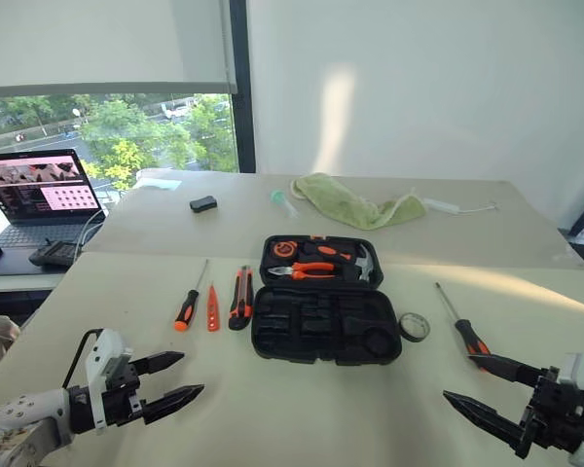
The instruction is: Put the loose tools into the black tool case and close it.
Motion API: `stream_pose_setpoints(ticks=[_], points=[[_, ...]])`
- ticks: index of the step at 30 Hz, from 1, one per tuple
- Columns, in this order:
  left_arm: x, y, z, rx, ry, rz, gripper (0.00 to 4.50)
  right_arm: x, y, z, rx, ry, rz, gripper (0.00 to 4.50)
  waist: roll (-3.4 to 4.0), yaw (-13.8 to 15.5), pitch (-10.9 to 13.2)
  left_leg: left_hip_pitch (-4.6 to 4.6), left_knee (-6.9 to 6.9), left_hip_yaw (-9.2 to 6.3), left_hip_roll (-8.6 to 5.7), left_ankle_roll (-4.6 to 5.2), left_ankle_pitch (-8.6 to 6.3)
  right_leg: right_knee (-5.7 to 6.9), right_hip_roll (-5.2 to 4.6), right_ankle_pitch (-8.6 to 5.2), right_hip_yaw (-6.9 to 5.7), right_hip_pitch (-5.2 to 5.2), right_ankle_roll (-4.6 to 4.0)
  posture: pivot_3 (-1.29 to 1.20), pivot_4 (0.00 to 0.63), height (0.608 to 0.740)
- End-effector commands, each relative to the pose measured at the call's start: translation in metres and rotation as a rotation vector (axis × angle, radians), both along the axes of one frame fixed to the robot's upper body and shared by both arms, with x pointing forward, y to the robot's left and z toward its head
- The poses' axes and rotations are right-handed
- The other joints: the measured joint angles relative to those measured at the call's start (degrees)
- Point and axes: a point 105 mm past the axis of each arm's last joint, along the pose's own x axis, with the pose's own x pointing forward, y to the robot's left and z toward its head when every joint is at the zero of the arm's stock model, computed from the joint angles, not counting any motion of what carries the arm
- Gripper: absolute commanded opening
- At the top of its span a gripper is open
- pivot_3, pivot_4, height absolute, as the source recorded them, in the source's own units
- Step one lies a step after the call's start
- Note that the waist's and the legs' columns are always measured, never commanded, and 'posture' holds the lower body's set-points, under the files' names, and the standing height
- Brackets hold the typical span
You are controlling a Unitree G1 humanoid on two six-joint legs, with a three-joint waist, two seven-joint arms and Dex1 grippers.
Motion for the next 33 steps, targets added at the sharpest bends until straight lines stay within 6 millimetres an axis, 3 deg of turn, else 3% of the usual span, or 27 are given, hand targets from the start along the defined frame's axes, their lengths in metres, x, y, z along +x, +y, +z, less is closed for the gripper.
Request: stream_pose_setpoints(ticks=[1, 3, 4, 6, 9, 12, 19, 27, 28, 33], points=[[0.024, -0.012, 0.022, -0.021, -0.094, 0.075, 4.5, 0.007, 0.012, 0.014, 0.029, -0.084, 0.015, 4.47, 0.02, 0.1, 0.0, 0.0, 0.0, 0.0, 0.0, 0.0, 0.0, 0.0, 0.0, 0.0, 0.0, 0.0, 0.0, 0.0, 0.15, 0.74], [0.053, -0.01, 0.04, -0.038, -0.155, 0.269, 4.5, 0.012, 0.035, 0.03, 0.055, -0.165, 0.079, 4.47, 0.03, 0.6, 0.1, 0.04, 0.0, -0.03, 0.0, 0.02, 0.02, -0.03, -0.01, 0.0, 0.0, 0.09, 0.01, 0.0, 0.15, 0.74], [0.062, -0.005, 0.04, -0.008, -0.127, 0.356, 4.5, 0.011, 0.047, 0.037, 0.063, -0.196, 0.128, 4.47, 0.03, 0.7, 0.1, 0.0, 0.13, -0.09, -0.01, 0.04, 0.07, 0.02, -0.02, 0.04, -0.02, 0.09, 0.07, 0.0, 0.15, 0.74], [0.073, 0.006, 0.037, 0.061, -0.066, 0.491, 4.5, 0.007, 0.063, 0.044, 0.069, -0.221, 0.197, 4.47, 0.0, 0.3, 0.1, -0.05, 0.19, -0.1, 0.0, -0.07, 0.21, 0.03, 0.04, 0.38, 0.02, 0.08, 0.61, 0.0, 0.15, 0.74], [0.082, 0.015, 0.036, 0.015, 0.067, 0.578, 4.5, -0.004, 0.081, 0.048, 0.113, -0.179, 0.34, 4.47, -0.03, -0.3, 0.1, 0.14, 0.09, -0.08, -0.02, -0.11, 0.16, 0.14, 0.17, 0.39, 0.07, 0.16, 0.54, 0.0, 0.15, 0.74], [0.098, 0.025, 0.036, 0.094, 0.121, 0.691, 4.5, -0.007, 0.093, 0.053, 0.124, -0.174, 0.414, 4.47, -0.16, -0.5, 0.2, 0.03, 0.1, -0.1, -0.03, -0.16, 0.14, 0.13, 0.33, 0.39, -0.02, 0.07, 0.49, 0.0, 0.15, 0.74], [0.122, 0.017, 0.029, 0.207, 0.224, 0.691, 4.5, -0.003, 0.097, 0.058, 0.102, -0.196, 0.439, 4.47, -0.32, -0.2, 0.3, 0.02, 0.1, -0.11, -0.28, -0.15, 0.14, 0.11, 0.2, 0.38, -0.04, 0.09, 0.48, 0.0, 0.15, 0.74], [0.14, 0.027, 0.007, 0.275, 0.283, 0.77, 4.5, -0.008, 0.097, 0.055, 0.07, -0.188, 0.435, 4.47, -0.33, 0.0, 0.3, 0.02, 0.09, -0.11, -0.3, -0.18, 0.15, 0.13, 0.12, 0.38, -0.02, 0.08, 0.48, 0.0, 0.15, 0.74], [0.139, 0.027, 0.005, 0.279, 0.291, 0.763, 3.99, -0.009, 0.096, 0.053, 0.067, -0.184, 0.432, 4.5, -0.33, 0.1, 0.3, 0.04, 0.09, -0.11, -0.3, -0.19, 0.16, 0.15, 0.1, 0.38, -0.01, 0.09, 0.47, 0.0, 0.15, 0.74], [0.14, 0.024, 0.001, 0.283, 0.295, 0.724, 2.54, -0.011, 0.097, 0.052, 0.077, -0.174, 0.425, 4.5, -0.32, 0.0, 0.3, 0.12, 0.1, -0.13, -0.27, -0.18, 0.16, 0.19, -0.01, 0.39, 0.03, 0.11, 0.46, 0.0, 0.15, 0.74]])
